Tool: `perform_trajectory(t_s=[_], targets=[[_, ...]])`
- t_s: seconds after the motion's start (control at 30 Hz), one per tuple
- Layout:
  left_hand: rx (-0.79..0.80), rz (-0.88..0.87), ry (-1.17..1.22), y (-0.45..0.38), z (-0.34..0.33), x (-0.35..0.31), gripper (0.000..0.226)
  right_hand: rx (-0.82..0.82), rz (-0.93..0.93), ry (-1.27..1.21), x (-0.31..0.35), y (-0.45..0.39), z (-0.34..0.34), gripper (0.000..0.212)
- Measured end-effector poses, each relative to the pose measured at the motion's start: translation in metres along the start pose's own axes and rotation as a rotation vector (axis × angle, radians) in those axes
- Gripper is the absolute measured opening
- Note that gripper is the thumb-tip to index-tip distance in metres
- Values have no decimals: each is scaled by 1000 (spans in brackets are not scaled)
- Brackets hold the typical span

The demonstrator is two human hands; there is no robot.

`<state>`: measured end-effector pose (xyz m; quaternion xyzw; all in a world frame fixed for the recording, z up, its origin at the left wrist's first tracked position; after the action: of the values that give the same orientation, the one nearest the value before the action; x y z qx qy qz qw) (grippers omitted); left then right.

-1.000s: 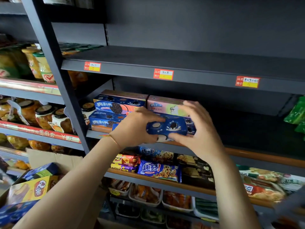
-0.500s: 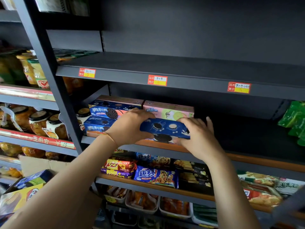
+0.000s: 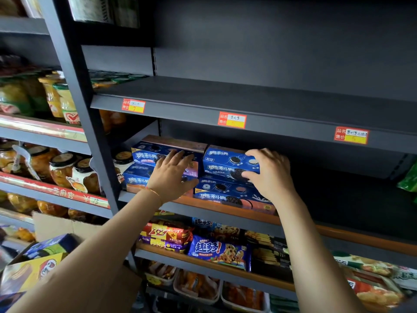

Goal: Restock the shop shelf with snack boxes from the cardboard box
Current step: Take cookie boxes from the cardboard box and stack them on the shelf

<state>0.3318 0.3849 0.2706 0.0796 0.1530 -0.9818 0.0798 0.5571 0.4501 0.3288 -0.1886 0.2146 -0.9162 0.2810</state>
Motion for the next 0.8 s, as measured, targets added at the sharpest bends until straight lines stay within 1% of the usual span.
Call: perform_trajectory(t_s=[0.17, 0.3, 0.4, 0.47, 0.57, 0.6, 0.63, 0.7, 0.73, 0.8], targets=[[-85, 33, 101, 2, -6, 4, 74, 16, -1, 10, -2, -13, -15, 46], [-110, 54, 119, 3, -7, 3, 71, 48, 24, 42, -6, -13, -27, 40], [-122, 54, 127, 4, -6, 1, 70, 45, 46, 21, -9, -10, -37, 37], [-102, 49, 109, 5, -6, 0, 72, 7, 69, 3, -8, -8, -37, 37], [-86, 43, 92, 8, 2, 2, 75, -128, 138, -86, 12, -2, -28, 33], [-133, 33, 106, 13, 12, 3, 72, -166, 178, -143, 26, 2, -26, 29], [-212, 14, 125, 20, 24, 4, 66, -182, 220, -215, 43, 7, -25, 25], [-380, 5, 204, 45, 48, 15, 46, -129, 293, -399, 85, 20, -35, 17], [-422, 31, 261, 61, 53, 27, 37, -65, 318, -502, 108, 28, -45, 13], [-423, 126, 350, 96, 46, 62, 29, 121, 329, -658, 153, 46, -82, 8]])
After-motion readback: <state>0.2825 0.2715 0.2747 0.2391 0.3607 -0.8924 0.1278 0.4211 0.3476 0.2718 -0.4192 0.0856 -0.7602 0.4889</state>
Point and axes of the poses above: each hand's wrist, its own y-axis away from the middle knuckle, its own z-axis out of the back of the hand, x = y × z, the point moved 10 cm from there along -y, towards the middle knuckle
